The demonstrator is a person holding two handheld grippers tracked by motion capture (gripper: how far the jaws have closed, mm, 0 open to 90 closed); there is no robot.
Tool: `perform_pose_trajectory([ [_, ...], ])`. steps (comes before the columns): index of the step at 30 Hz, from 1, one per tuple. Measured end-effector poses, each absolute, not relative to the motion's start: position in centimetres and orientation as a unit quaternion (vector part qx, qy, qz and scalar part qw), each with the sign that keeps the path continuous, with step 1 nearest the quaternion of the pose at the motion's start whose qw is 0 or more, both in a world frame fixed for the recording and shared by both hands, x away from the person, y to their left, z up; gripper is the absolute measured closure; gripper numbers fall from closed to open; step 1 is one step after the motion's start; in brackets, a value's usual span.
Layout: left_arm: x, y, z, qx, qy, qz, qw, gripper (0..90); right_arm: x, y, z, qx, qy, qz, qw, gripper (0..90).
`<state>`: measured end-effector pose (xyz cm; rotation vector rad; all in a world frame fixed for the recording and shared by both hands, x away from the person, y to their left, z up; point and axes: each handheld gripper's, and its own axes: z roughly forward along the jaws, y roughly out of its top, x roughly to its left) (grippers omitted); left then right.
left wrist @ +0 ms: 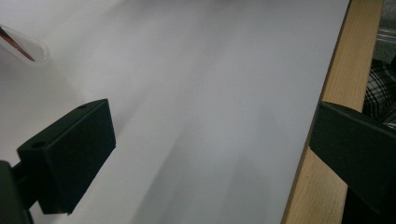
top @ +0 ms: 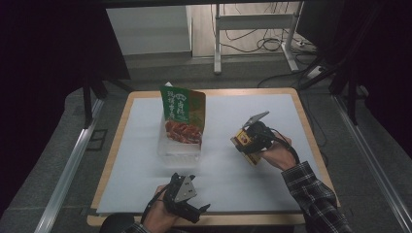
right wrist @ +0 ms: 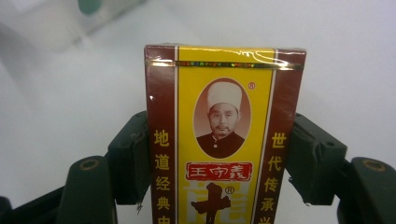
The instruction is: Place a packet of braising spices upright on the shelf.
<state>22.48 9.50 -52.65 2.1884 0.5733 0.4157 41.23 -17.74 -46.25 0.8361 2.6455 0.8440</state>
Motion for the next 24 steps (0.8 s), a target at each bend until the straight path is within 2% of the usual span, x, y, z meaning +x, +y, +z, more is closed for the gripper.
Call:
perform_pose_trajectory([
  [24, 21.5, 10.9, -52.3, 0.855, 0.258, 0.166, 0.419, 0.5, 39.3, -15.9, -43.6, 0.245, 0.867, 0.413, 0.132, 31.8],
])
